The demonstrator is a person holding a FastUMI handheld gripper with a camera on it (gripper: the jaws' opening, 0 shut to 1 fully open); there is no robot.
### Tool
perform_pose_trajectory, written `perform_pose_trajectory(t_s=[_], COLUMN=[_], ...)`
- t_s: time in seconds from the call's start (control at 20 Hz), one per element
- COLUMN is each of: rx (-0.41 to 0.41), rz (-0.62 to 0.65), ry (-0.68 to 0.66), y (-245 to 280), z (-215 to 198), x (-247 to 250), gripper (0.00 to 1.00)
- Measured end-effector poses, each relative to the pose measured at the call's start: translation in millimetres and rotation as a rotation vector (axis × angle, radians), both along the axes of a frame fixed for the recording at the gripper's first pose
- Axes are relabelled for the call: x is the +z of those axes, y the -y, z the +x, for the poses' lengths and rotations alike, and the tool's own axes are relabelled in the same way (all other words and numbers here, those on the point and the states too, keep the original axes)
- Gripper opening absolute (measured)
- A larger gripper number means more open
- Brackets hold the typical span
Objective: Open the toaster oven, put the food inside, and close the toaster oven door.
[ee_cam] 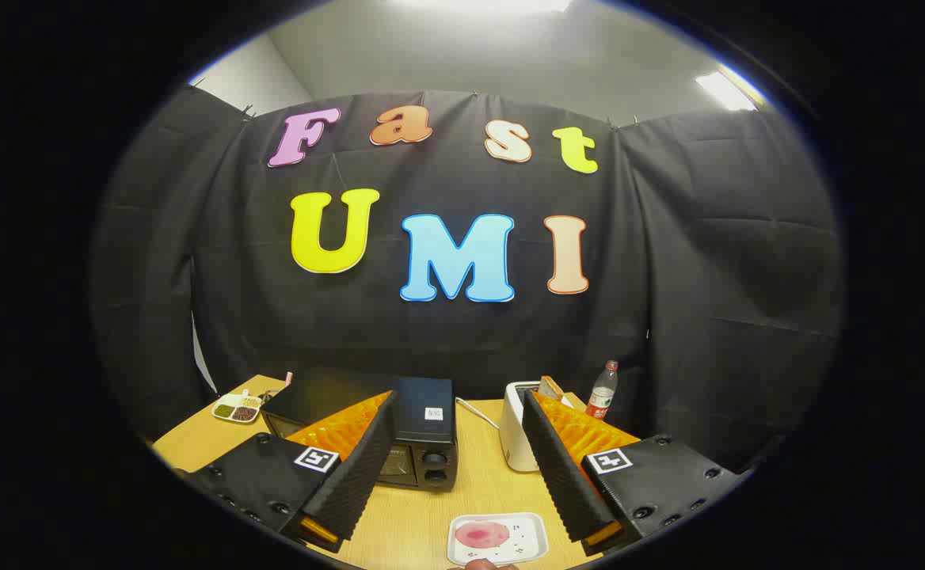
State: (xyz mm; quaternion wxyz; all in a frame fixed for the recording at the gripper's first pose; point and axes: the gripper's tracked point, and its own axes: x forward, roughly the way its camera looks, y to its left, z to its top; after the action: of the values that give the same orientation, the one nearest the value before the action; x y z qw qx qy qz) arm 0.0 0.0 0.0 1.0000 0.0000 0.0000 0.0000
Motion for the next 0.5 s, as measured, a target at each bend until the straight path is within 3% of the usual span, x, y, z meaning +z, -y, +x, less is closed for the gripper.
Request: perform_pose_trajectory(t_s=[0.5], rx=[0.000], rz=[0.021], ry=[-0.026], y=[-30.2], z=[49.2], x=[-7.7], gripper=[0.98])
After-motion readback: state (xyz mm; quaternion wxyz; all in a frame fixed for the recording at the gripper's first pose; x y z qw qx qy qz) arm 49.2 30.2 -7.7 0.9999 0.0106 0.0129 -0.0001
